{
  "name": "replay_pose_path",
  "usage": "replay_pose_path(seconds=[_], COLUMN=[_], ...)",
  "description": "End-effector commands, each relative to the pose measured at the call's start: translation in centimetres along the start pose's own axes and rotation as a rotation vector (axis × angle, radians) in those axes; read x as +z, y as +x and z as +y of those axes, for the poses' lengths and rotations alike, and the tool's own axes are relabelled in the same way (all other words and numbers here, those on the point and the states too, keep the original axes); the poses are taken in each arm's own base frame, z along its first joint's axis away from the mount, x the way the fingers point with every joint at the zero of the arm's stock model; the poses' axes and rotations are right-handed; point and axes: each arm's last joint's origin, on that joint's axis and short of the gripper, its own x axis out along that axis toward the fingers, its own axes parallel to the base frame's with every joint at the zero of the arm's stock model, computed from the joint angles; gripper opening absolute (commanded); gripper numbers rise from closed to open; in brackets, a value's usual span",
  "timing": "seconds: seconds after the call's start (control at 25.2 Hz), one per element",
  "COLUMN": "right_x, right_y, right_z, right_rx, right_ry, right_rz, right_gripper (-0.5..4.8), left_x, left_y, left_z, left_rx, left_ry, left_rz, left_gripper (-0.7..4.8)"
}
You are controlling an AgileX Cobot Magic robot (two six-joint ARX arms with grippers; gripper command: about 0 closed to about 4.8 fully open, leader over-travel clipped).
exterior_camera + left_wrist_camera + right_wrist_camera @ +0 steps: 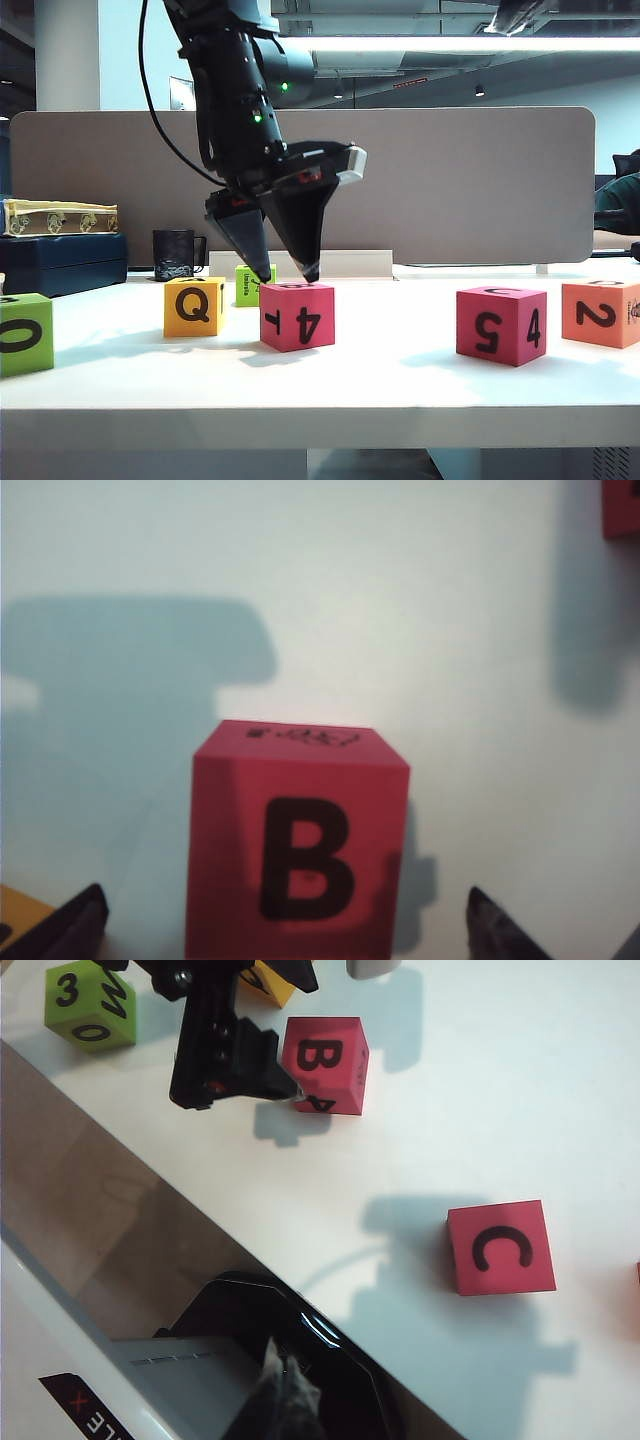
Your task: Select the appropriate blocks from the scattered letter blocks on the table and arrange them in a row to spell out "ABCD".
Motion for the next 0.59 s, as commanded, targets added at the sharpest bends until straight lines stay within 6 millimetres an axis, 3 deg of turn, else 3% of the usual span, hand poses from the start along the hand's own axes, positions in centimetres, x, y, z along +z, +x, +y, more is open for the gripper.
replay_pose_path(seconds=[0.04,0.24,0.32,0.59], right_x=[0.2,0.2,0.3,0.3], right_y=[-0.2,-0.2,-0.2,-0.2], right_z=[0.1,0.1,0.1,0.1], right_rx=[-0.002,-0.002,-0.002,-0.002], right_ry=[-0.009,-0.01,-0.012,-0.013], right_rz=[-0.018,-0.021,-0.028,-0.029], right_gripper=[-0.02,-0.02,-0.01,-0.02], left_x=[0.3,0.6,0.7,0.7], left_y=[0.6,1.5,1.6,2.4], left_z=[0.0,-0.1,-0.3,-0.3], left_rx=[0.036,0.033,0.031,0.025], left_ry=[0.008,0.01,0.015,0.004], left_rz=[0.008,0.001,-0.004,0.016], left_gripper=[4.79,4.74,4.25,4.25])
